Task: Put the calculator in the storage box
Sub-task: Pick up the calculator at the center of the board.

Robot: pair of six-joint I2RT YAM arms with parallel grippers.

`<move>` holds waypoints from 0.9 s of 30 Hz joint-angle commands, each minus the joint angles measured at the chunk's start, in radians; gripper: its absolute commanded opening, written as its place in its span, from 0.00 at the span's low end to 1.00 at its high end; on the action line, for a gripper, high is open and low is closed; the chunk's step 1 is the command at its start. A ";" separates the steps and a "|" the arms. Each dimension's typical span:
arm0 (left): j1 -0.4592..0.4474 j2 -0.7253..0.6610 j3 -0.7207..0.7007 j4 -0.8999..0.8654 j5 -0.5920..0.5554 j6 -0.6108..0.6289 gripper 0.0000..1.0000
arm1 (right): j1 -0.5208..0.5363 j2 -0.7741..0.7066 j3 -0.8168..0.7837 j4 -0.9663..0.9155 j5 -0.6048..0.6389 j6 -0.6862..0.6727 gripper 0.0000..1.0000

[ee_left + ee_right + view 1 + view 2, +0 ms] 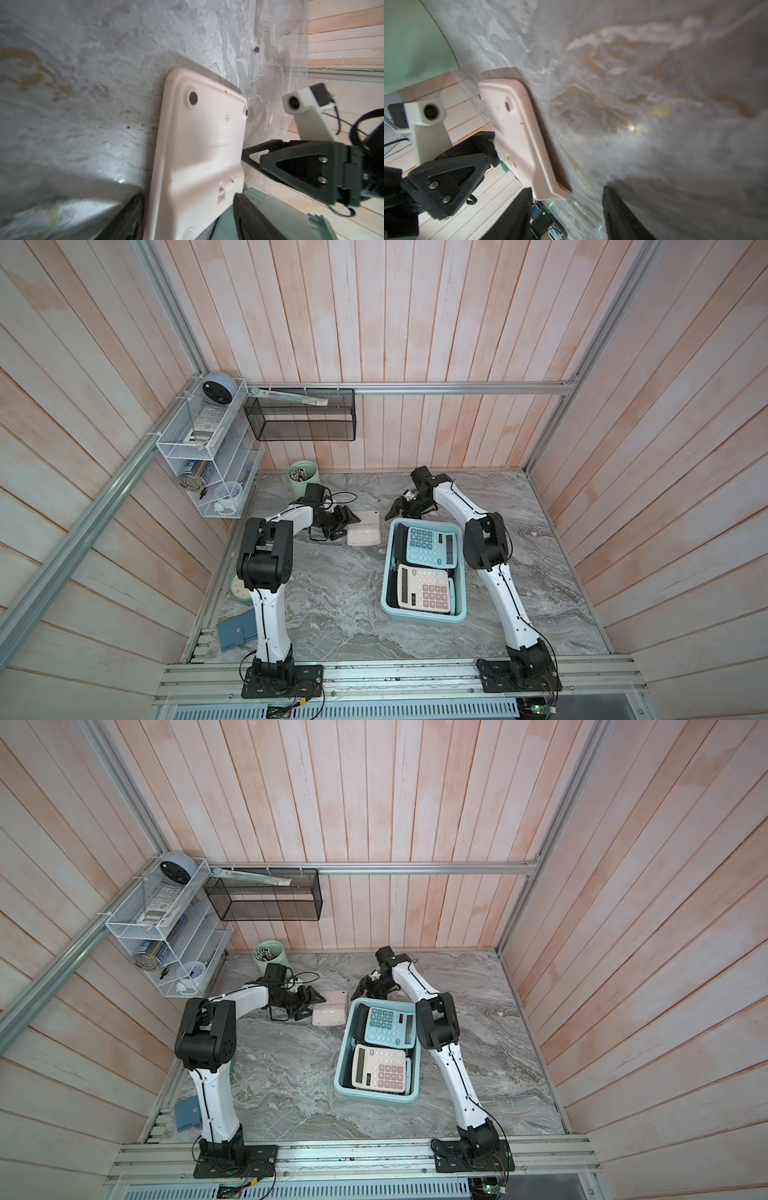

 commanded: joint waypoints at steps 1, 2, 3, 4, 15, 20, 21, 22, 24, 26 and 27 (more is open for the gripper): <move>-0.006 0.024 -0.012 0.098 0.065 -0.076 0.69 | 0.026 0.038 -0.026 0.004 -0.098 -0.012 0.61; -0.008 0.029 -0.015 0.123 0.078 -0.098 0.69 | 0.032 0.046 -0.028 0.025 -0.123 0.007 0.61; -0.011 0.032 -0.017 0.145 0.092 -0.117 0.69 | 0.040 0.055 -0.028 0.041 -0.139 0.023 0.60; -0.015 0.034 -0.021 0.168 0.103 -0.136 0.69 | 0.044 0.060 -0.027 0.057 -0.149 0.037 0.60; -0.017 0.042 -0.177 0.759 0.222 -0.597 0.50 | 0.076 0.022 -0.188 0.557 -0.256 0.368 0.49; -0.010 0.028 -0.181 0.802 0.227 -0.652 0.29 | 0.062 -0.018 -0.250 0.676 -0.236 0.424 0.49; -0.006 0.022 -0.183 0.811 0.226 -0.662 0.28 | 0.060 -0.050 -0.254 0.684 -0.233 0.426 0.49; -0.006 0.016 -0.183 0.822 0.224 -0.672 0.26 | 0.057 -0.060 -0.259 0.700 -0.233 0.433 0.49; -0.006 0.007 -0.181 0.847 0.220 -0.697 0.23 | 0.054 -0.070 -0.264 0.730 -0.233 0.452 0.49; -0.012 0.011 -0.184 0.917 0.228 -0.752 0.31 | 0.053 -0.072 -0.263 0.772 -0.239 0.483 0.49; -0.015 0.015 -0.183 0.937 0.232 -0.771 0.36 | 0.054 -0.071 -0.261 0.786 -0.245 0.497 0.49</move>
